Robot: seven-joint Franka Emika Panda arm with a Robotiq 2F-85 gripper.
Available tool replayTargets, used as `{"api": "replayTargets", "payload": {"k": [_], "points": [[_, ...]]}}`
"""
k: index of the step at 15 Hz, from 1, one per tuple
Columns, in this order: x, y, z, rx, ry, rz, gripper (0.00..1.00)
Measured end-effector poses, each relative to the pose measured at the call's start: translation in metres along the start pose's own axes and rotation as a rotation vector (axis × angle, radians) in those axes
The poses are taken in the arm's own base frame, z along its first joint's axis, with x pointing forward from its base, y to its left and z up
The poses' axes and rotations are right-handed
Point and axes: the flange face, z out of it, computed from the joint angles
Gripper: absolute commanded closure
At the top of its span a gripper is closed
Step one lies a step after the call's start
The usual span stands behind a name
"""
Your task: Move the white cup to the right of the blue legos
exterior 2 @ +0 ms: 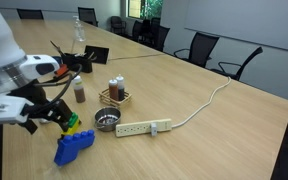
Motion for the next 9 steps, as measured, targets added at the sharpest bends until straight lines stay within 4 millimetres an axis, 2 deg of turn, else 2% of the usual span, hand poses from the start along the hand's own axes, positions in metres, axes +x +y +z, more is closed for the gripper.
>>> {"api": "replayTargets", "payload": {"k": [5,9], "points": [[0.042,-0.056,0.008,0.023,0.039,-0.104,0.0],[0.082,-0.077,0.016,0.038,0.135,-0.139,0.0]]}}
